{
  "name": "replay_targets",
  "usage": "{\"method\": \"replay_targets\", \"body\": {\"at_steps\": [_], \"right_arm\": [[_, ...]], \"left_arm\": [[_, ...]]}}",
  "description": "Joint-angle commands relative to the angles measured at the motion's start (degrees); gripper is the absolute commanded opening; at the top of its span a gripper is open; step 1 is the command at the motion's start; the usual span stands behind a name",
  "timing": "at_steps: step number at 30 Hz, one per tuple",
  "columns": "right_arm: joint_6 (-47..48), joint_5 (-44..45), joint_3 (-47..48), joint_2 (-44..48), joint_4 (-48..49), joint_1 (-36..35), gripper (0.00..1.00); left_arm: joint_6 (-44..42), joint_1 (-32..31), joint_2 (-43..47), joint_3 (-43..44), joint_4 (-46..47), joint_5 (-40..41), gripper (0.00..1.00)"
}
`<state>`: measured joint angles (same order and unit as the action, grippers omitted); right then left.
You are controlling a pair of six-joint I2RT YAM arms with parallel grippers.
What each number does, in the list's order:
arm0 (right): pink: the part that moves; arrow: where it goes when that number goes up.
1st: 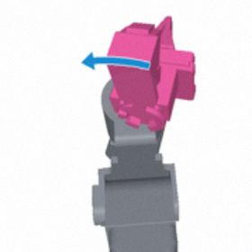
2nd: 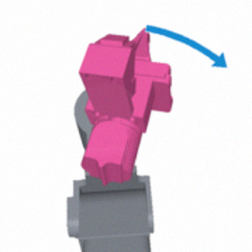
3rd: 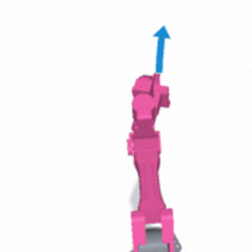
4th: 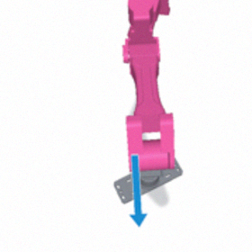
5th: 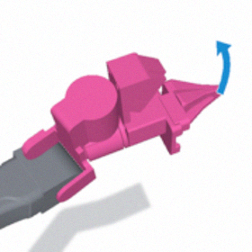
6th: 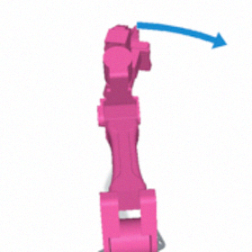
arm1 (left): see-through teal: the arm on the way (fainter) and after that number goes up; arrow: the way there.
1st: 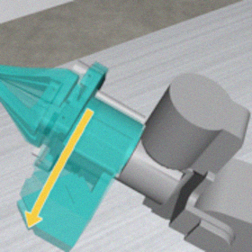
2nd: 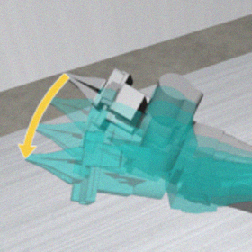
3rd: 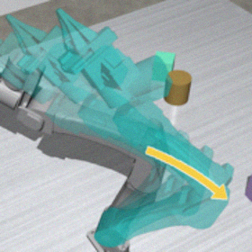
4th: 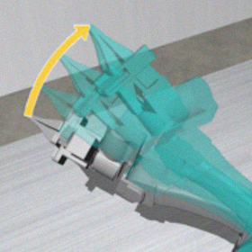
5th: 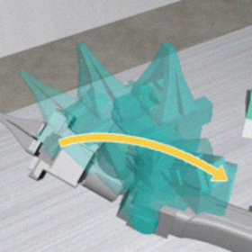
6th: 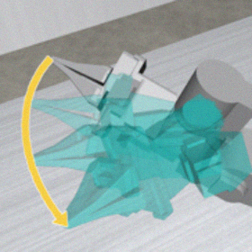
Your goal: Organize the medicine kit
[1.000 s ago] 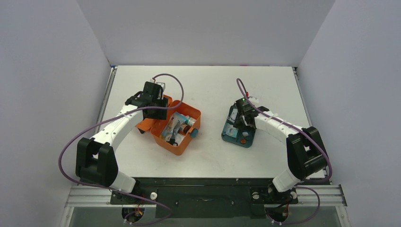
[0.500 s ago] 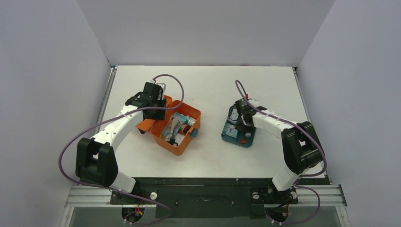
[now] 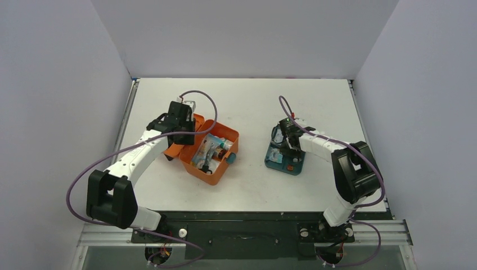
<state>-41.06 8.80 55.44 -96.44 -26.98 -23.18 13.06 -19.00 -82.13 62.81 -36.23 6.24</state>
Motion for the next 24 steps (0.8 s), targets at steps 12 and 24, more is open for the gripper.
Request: {"method": "replay_targets", "body": {"at_steps": [12, 24], "right_arm": [[4.1, 0.5, -1.3, 8.2, 0.3, 0.3, 0.00], [8.7, -0.8, 4.3, 17.6, -8.3, -0.5, 0.00]], "left_arm": [[4.0, 0.2, 5.9, -3.5, -4.6, -4.1, 0.08], [14.4, -1.5, 8.2, -6.5, -2.8, -10.8, 0.00]]}}
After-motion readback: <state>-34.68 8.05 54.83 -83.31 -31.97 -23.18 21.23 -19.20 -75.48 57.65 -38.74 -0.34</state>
